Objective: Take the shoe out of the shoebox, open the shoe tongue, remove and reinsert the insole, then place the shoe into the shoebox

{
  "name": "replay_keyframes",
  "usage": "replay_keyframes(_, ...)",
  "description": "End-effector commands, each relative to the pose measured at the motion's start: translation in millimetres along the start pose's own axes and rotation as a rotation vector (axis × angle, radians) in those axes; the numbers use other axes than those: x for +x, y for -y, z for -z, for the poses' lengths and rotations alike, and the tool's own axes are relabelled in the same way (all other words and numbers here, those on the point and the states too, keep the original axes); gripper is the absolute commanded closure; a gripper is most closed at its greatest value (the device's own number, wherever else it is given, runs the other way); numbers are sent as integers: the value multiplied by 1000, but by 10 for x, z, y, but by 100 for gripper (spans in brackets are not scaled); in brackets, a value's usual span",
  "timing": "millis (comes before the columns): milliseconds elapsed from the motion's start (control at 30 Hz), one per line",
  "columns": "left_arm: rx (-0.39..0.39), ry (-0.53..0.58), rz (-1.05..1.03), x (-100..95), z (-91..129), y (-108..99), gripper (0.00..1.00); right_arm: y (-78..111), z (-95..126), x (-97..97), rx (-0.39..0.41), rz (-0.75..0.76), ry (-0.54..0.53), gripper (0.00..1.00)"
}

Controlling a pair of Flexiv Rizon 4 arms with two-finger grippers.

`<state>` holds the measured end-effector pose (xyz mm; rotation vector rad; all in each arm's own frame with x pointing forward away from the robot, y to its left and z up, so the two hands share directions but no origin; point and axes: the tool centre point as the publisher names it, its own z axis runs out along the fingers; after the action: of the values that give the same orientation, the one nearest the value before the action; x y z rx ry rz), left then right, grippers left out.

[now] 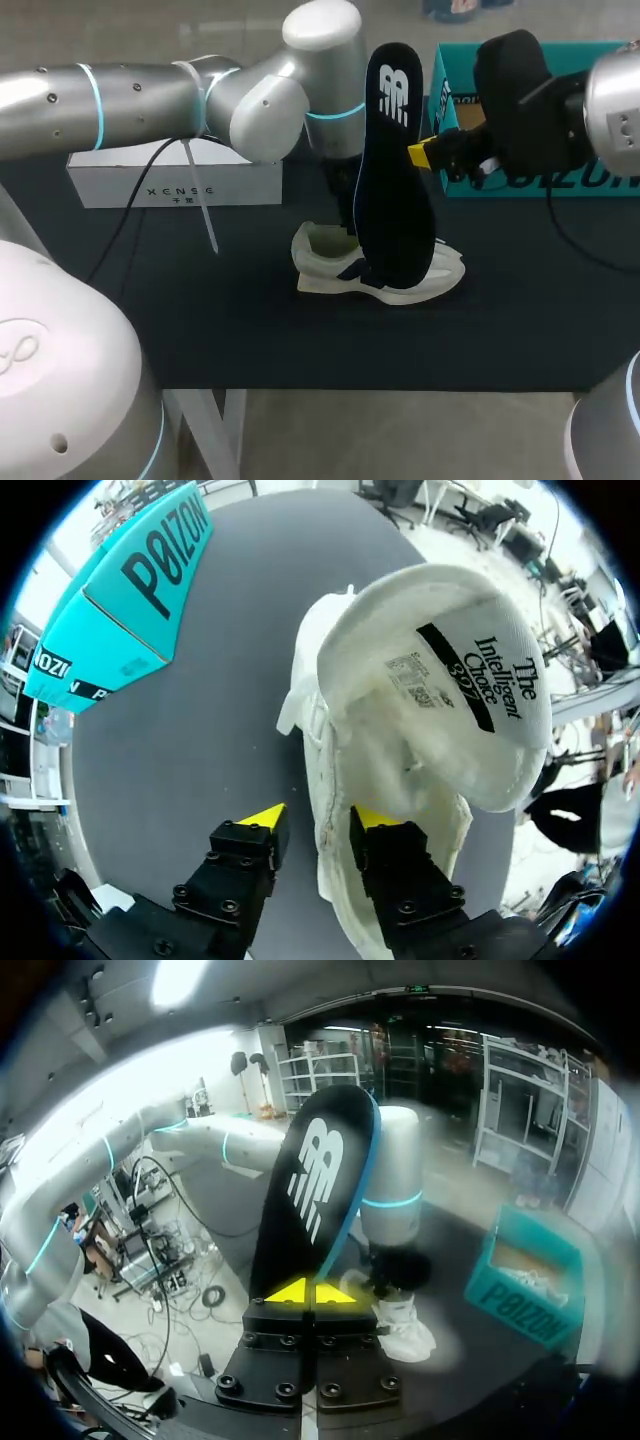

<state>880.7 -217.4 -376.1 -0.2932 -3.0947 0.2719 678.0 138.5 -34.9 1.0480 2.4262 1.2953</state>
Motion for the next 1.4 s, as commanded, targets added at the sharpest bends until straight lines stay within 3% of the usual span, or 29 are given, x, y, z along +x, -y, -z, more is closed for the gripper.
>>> replay_keyframes(33, -6, -1, -4, 19, 52, -24, 100, -28, -47, -1, 3, -1, 0, 100)
replay_keyframes(333, -6, -1, -4, 19, 52, -24, 100, -28, -47, -1, 3, -1, 0, 100)
replay_keyframes(533, -117, -239, -351, -113, 170, -62, 100, -28, -47, -1, 3, -1, 0, 100)
replay_keyframes(733, -207, -354, -679, -239, 326, -169, 100, -28, -47, -1, 3, -1, 0, 100)
replay_keyframes(1067, -144, -380, -1014, -452, 630, -197, 100, -28, -47, -1, 3, -1, 0, 100)
replay_keyframes(1200, -193, -367, -1180, -460, 674, -191, 100, -28, -47, -1, 3, -1, 0, 100)
replay_keyframes(1267, -212, -334, -1257, -473, 676, -181, 100, -28, -47, -1, 3, -1, 0, 100)
replay_keyframes(1400, -168, -280, -1350, -524, 694, -173, 100, -28, -47, -1, 3, -1, 0, 100)
